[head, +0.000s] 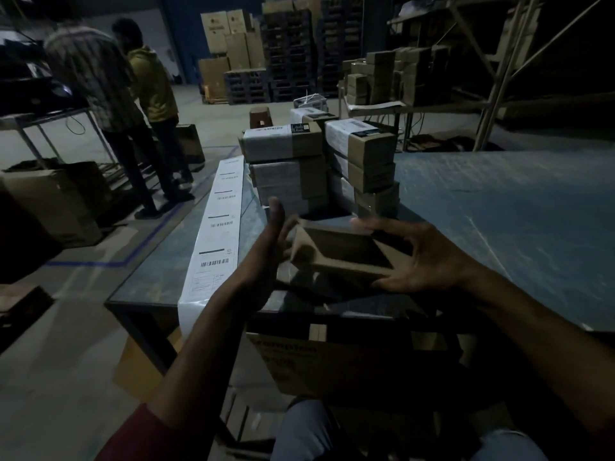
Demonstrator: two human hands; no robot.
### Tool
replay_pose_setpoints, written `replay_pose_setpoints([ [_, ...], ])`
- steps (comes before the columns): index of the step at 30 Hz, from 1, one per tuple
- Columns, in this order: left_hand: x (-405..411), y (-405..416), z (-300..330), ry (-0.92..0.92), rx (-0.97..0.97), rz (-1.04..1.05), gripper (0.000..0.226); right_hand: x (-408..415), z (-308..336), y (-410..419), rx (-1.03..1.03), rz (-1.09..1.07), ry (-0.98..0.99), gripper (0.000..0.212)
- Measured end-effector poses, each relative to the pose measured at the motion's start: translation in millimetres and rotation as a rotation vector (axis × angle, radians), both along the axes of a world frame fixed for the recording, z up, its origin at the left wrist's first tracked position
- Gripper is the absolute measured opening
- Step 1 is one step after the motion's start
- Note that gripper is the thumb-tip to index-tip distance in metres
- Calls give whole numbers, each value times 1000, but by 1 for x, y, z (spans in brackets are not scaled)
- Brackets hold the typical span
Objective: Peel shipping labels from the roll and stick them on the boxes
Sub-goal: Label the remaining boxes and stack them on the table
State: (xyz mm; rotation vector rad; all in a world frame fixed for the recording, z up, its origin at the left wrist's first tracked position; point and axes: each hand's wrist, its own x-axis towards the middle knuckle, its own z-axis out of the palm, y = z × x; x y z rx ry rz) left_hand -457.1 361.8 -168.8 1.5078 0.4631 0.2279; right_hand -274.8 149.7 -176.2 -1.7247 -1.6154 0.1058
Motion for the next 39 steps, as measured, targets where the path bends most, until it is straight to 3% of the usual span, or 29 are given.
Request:
replay_pose_setpoints([
  [4,-7,9,-7,-244,517,-171,129,6,7,-7,-47,-47,141,80],
  [6,-6,7,-5,-280,635,-200,133,8,8,-8,-79,-15,210,77],
  [9,1,1,-1,-323,578,-170,100,8,10,-8,-122,15,299,76],
  [12,2,0,-4,-414,658,-154,61,7,9,-9,-120,68,411,72],
  [15,2,-6,-8,-522,649,-119,46,6,8,-9,-71,142,512,68],
  [19,2,-9,-8,-563,628,-96,38,5,8,-11,9,157,561,57],
  [24,-1,-10,-7,-595,543,-132,33,6,7,-12,71,214,383,39],
  [28,-4,-11,-9,-597,469,-203,31,6,7,-16,40,217,316,37],
  [32,-7,-10,-12,-562,507,-247,27,2,10,-20,48,199,371,25],
  [35,-9,-11,-14,-532,540,-222,44,-1,13,-20,44,167,290,52],
  [37,-11,-9,-16,-513,574,-162,62,-2,15,-19,12,174,155,48],
  [39,-11,-8,-18,-510,558,-174,52,-4,15,-19,19,184,112,39],
])
